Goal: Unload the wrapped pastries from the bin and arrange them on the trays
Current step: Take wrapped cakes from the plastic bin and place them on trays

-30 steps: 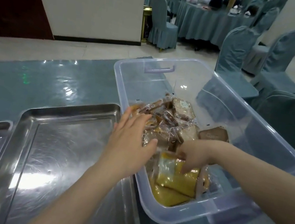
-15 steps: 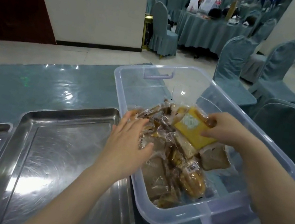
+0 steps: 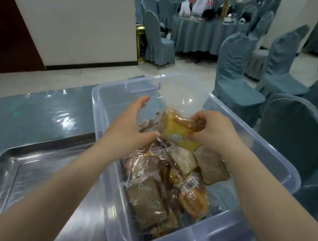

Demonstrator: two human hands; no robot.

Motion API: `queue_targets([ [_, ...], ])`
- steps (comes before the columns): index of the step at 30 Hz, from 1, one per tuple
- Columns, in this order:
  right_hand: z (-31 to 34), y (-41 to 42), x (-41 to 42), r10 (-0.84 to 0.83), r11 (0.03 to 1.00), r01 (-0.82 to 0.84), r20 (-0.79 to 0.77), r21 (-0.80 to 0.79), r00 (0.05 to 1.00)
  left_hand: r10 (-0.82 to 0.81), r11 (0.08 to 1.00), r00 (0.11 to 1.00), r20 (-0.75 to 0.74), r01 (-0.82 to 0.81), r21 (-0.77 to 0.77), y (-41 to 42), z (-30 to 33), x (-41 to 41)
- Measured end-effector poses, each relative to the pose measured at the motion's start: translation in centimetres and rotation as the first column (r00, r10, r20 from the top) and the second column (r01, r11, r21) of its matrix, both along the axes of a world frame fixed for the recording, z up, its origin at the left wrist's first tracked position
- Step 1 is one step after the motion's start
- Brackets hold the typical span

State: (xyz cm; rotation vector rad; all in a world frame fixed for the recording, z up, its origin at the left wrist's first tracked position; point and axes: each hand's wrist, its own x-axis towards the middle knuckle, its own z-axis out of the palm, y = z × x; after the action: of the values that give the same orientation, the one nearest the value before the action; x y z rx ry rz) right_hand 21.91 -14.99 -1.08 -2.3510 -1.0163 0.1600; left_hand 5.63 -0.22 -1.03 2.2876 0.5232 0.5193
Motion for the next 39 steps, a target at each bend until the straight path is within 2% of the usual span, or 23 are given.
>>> queue_targets([
  [3, 0.4, 0.4, -0.9, 0.156, 0.988, -0.156, 0.078, -0.002, 0.985, -0.105, 0.994, 0.994, -0.037, 0.104, -0.016, -0.3, -0.4, 1.3],
  [5, 0.5, 0.7, -1.5, 0.225, 0.973, -0.230, 0.131, 0.024, 0.965, -0.124, 0.989, 0.992, 0.012, 0.125, -0.074, -0.5, -0.4, 1.7],
  [7, 0.6, 1.1, -1.8, 0.253, 0.961, -0.265, 0.140, 0.079, 0.957, -0.049, 0.999, 0.993, 0.103, 0.049, 0.001, 0.0, -0.1, 1.7],
  [10, 1.5, 2.2, -1.9, 0.292, 0.923, -0.280, -0.005, 0.264, 0.957, 0.052, 0.994, 0.970, 0.237, -0.072, 0.079, 1.4, 1.0, 0.8],
  [12, 2.1, 3.4, -1.4, 0.304, 0.896, -0.267, -0.052, 0.355, 0.951, 0.125, 0.989, 0.936, 0.328, -0.143, 0.031, 2.9, 1.8, -0.4],
  [15, 1.9, 5.7, -0.1, 0.292, 0.890, -0.235, -0.092, 0.391, 0.952, 0.241, 0.969, 0.860, 0.449, -0.236, -0.068, 5.5, 2.9, -2.6],
  [17, 0.8, 7.6, 0.5, 0.288, 0.918, -0.248, -0.088, 0.310, 0.954, 0.307, 0.950, 0.827, 0.472, -0.296, -0.100, 7.1, 3.2, -4.1],
  [20, -1.9, 10.6, 1.2, 0.341, 0.940, -0.341, 0.008, -0.024, 0.940, 0.383, 0.922, 0.795, 0.470, -0.359, -0.144, 8.8, 3.0, -5.9],
  [23, -4.5, 13.0, 1.1, 0.457, 0.843, -0.394, 0.102, -0.365, 0.883, 0.419, 0.906, 0.769, 0.483, -0.389, -0.167, 9.3, 2.6, -7.2],
  [25, -5.7, 14.0, 1.0, 0.523, 0.772, -0.380, 0.169, -0.510, 0.835, 0.419, 0.907, 0.766, 0.487, -0.376, -0.189, 9.1, 2.0, -8.1],
  [27, -6.2, 14.7, 1.1, 0.516, 0.779, -0.356, 0.205, -0.516, 0.832, 0.428, 0.903, 0.765, 0.482, -0.385, -0.191, 8.7, 1.2, -9.0],
  [29, -6.1, 15.1, 1.2, 0.465, 0.836, -0.334, 0.237, -0.436, 0.853, 0.482, 0.875, 0.736, 0.475, -0.435, -0.214, 8.3, 0.3, -9.7],
  [33, -5.4, 15.2, 1.0, 0.412, 0.906, -0.348, 0.307, -0.242, 0.858, 0.597, 0.800, 0.631, 0.495, -0.416, -0.433, 8.1, -0.6, -10.3],
  [35, -5.5, 14.6, 0.6, 0.473, 0.869, -0.389, 0.279, -0.307, 0.836, 0.600, 0.791, 0.633, 0.490, -0.376, -0.482, 8.0, -0.8, -10.4],
  [39, -8.0, 12.1, -1.1, 0.656, 0.660, -0.521, 0.078, -0.540, 0.751, 0.584, 0.793, 0.650, 0.486, -0.331, -0.511, 7.4, -1.0, -10.7],
])
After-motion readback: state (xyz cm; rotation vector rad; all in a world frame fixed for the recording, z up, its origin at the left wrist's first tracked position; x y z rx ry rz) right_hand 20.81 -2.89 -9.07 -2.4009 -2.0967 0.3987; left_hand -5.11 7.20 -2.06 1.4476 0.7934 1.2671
